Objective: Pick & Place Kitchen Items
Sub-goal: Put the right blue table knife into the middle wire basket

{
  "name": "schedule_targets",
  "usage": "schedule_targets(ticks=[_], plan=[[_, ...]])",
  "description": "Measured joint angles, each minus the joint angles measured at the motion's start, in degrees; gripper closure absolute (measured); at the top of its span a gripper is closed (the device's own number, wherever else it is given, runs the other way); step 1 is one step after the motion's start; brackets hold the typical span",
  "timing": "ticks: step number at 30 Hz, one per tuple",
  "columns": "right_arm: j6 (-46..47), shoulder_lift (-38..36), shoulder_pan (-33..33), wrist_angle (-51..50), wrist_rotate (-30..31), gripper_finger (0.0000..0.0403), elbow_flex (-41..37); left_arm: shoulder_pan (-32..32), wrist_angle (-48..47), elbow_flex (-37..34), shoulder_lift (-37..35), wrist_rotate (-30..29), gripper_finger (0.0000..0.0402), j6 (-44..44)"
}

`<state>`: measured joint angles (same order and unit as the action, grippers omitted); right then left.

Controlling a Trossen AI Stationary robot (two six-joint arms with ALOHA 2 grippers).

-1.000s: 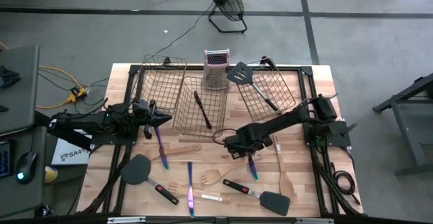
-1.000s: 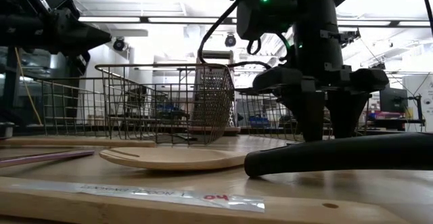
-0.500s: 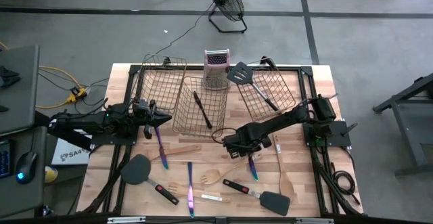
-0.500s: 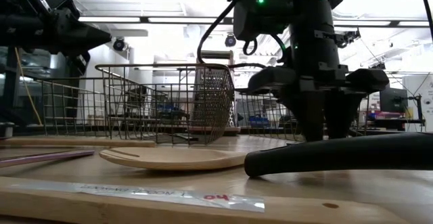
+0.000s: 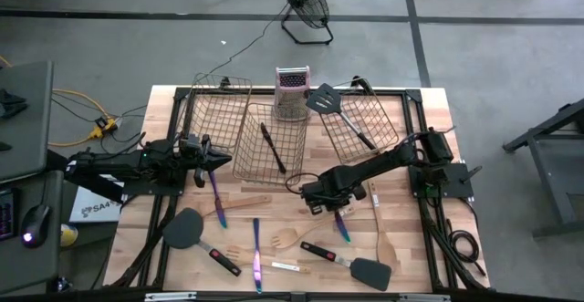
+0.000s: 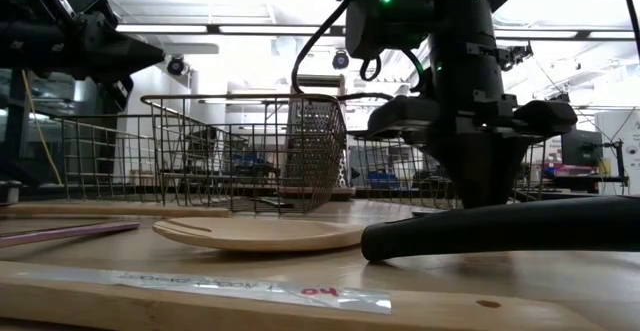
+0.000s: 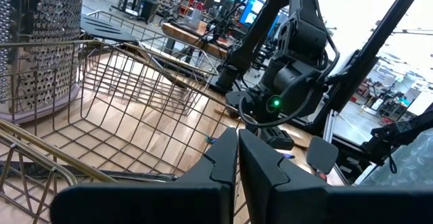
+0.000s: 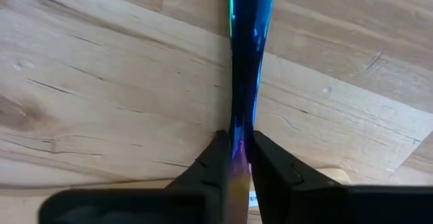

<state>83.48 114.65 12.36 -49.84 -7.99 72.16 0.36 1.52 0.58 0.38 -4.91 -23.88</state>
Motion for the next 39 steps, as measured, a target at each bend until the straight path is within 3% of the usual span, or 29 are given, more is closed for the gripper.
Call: schedule_targets(ticks=[20,31,39], plan=[[-2.7,-10.9,0.9,-1.8,5.5,0.0372,-0.4,0.0,0.0,0.0,0.0,0.0,0.0387,0.0],[-5.4,-21.1,0.7,6.9,12.6,0.0372,-0.3,0.0,0.0,0.0,0.0,0.0,0.0387,0.0],[-12.3,-22.3,-1.2,19.9,13.8,0.0372,-0.2,0.0,0.0,0.0,0.0,0.0,0.0387,0.0]])
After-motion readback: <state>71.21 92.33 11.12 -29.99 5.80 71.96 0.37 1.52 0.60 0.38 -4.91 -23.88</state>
